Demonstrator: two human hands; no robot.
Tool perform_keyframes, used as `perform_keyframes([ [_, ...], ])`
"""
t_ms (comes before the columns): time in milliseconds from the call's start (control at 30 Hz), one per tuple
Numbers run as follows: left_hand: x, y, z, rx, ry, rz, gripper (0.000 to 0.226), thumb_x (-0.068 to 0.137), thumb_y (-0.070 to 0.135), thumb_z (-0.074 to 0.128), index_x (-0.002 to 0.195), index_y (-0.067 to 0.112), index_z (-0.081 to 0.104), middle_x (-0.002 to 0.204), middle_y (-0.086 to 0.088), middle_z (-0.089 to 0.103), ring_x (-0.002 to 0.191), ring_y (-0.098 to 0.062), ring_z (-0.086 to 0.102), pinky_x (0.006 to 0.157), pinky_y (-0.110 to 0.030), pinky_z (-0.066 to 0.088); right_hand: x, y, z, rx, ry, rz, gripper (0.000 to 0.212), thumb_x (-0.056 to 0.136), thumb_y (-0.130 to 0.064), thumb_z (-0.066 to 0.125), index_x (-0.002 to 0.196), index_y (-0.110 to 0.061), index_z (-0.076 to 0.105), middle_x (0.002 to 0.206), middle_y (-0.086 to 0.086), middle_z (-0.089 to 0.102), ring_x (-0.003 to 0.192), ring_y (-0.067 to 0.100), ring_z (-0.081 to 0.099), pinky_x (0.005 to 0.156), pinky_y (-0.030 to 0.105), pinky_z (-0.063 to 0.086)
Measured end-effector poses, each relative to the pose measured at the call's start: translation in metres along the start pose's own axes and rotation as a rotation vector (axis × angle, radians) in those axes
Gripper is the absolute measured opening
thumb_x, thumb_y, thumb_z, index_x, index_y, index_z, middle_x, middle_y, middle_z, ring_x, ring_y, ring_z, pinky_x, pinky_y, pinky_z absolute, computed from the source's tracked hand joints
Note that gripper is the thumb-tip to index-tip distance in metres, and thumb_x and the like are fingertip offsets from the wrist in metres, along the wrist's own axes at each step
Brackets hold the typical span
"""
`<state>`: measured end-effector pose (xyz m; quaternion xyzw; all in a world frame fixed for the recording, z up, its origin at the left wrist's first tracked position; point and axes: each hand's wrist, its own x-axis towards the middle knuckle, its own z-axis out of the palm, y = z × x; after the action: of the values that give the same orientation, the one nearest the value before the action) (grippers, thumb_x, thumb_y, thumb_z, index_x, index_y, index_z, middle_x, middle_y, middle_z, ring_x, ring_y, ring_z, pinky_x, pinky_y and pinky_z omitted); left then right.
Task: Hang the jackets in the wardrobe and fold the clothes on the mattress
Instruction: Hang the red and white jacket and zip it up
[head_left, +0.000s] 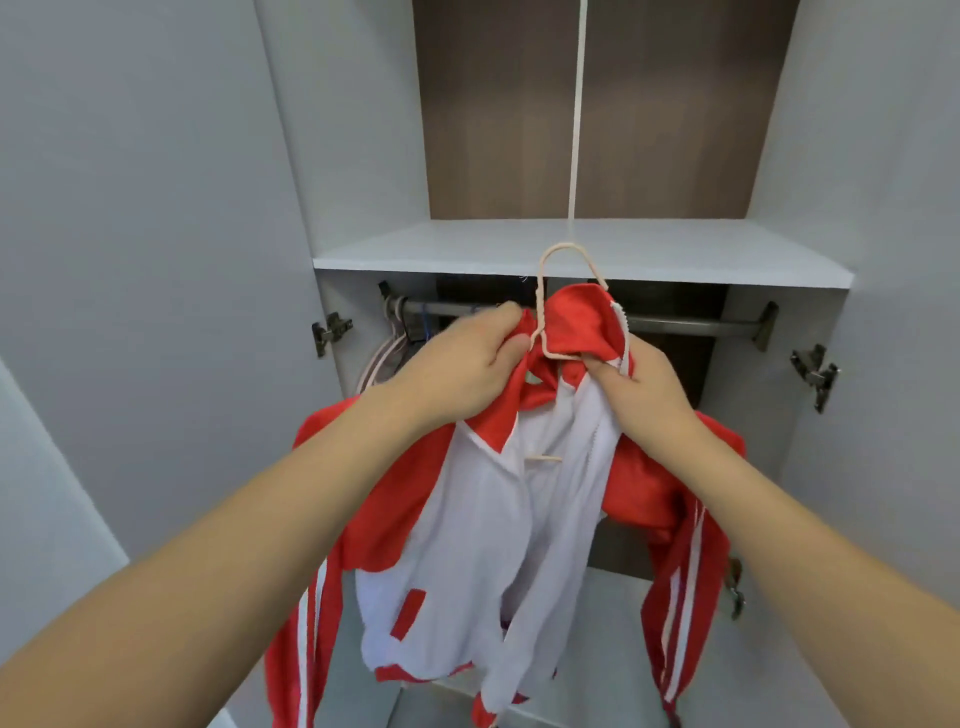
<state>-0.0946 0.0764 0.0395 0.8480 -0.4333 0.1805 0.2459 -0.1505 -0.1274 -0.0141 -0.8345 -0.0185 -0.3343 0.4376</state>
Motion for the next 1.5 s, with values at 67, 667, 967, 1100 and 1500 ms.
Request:
perform_keyframes([
  [67,-0.010,-0.012,0.018,-0.132,-0.078,-0.073,0.018,0.104,0.034,0.045,0.096,0.019,0.040,0.088,-0.003,0.059,0.090,-0.028,0.058,0.079,-0.038,0.044,0.002,0.010,0.006,-0.031,0.020,0.048,0.036,0.081,-0.059,0.045,0.105,-0.039,0.064,0.101,-0.009,0.070,0.102,0.022,0.065,0.092,0.046,0.050],
  [667,0.068,-0.121,0.146,-0.279,0.008,-0.646,0.013,0.095,0.013,0.047,0.107,0.007,0.048,0.075,0.011,0.040,0.062,-0.003,0.040,0.048,-0.012,0.036,0.083,0.145,0.101,-0.580,-0.326,0.365,0.032,0.100,-0.031,0.050,0.122,-0.010,0.060,0.115,0.011,0.067,0.099,0.031,0.068,0.083,0.036,0.053],
  [967,0.194,-0.186,0.203,-0.325,-0.023,-0.706,0.033,0.096,0.022,0.052,0.124,0.006,0.050,0.121,-0.021,0.063,0.116,-0.039,0.057,0.088,-0.036,0.044,0.152,0.215,0.109,-0.585,-0.265,0.470,0.028,0.094,-0.018,0.058,0.122,-0.017,0.056,0.109,0.012,0.067,0.094,0.031,0.068,0.086,0.042,0.057],
  [1100,0.226,-0.204,0.237,-0.297,-0.045,-0.689,0.033,0.094,0.017,0.054,0.124,0.004,0.047,0.117,-0.022,0.064,0.111,-0.041,0.059,0.073,-0.029,0.035,0.166,0.246,0.114,-0.602,-0.260,0.470,0.030,0.094,-0.017,0.057,0.124,-0.014,0.054,0.112,0.013,0.065,0.098,0.034,0.066,0.085,0.040,0.054],
  [1500,0.183,-0.232,0.299,0.251,0.157,-0.292,0.039,0.091,0.026,0.050,0.128,0.014,0.055,0.121,-0.014,0.055,0.106,-0.037,0.053,0.086,-0.044,0.039,0.101,0.351,0.191,-0.194,0.043,0.428,0.032,0.096,-0.020,0.059,0.126,-0.027,0.049,0.111,-0.003,0.064,0.102,0.019,0.063,0.097,0.035,0.052],
])
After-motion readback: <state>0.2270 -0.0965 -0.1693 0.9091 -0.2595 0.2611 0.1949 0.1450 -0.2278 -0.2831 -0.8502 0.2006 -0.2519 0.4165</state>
